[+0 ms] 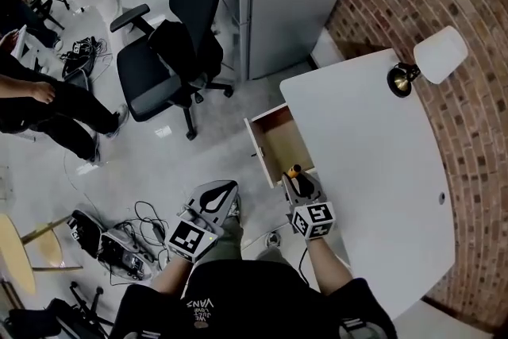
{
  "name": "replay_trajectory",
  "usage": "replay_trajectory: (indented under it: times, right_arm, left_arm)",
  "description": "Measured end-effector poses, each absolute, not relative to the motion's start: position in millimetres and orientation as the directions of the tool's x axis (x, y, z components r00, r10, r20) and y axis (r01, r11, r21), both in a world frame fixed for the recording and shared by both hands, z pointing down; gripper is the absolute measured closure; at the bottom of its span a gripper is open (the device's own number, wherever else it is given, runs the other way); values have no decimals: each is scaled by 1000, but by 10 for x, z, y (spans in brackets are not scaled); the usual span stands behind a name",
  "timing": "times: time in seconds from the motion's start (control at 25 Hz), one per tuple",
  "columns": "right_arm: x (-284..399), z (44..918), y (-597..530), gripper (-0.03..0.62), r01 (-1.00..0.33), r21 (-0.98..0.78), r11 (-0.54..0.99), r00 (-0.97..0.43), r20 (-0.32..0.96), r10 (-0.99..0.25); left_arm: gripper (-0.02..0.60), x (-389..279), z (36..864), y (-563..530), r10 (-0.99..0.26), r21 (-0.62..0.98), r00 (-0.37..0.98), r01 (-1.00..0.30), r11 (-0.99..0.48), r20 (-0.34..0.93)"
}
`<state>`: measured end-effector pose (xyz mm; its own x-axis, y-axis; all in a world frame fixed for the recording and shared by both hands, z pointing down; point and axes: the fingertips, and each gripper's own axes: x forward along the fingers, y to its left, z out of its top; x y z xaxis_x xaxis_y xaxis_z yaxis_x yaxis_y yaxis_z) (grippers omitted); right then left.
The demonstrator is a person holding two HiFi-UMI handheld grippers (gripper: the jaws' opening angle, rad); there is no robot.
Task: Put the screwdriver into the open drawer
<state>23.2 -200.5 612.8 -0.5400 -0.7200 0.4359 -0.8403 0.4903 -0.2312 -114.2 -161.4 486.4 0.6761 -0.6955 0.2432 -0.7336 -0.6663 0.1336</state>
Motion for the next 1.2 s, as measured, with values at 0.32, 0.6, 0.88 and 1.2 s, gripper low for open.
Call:
replay_trajectory:
  times: [0.32,0.6,0.88,1.2]
  right_arm:
    - [207,7138,-2444,482,-907,-176,383,-410,579,-704]
    - [201,7849,-2630,482,-930,-164,328,-349,672,-653]
    - [315,8402,-2873,482,-950,-156,272,-294,746,-598]
    - [319,8927,-3022,482,-948,-140,287,-273,821,-501]
  left_arm:
    - [575,-1237,5239,-2008,-634,148,720,-686,-713,282]
    - [575,-1261,5463,-2336,-605,142,748,-653,-744,271]
    - [575,-1170,5753,-2515,-563,177,775,-620,-764,286]
    - [575,-1158,5905,-2677,-541,191,790,-601,-776,288]
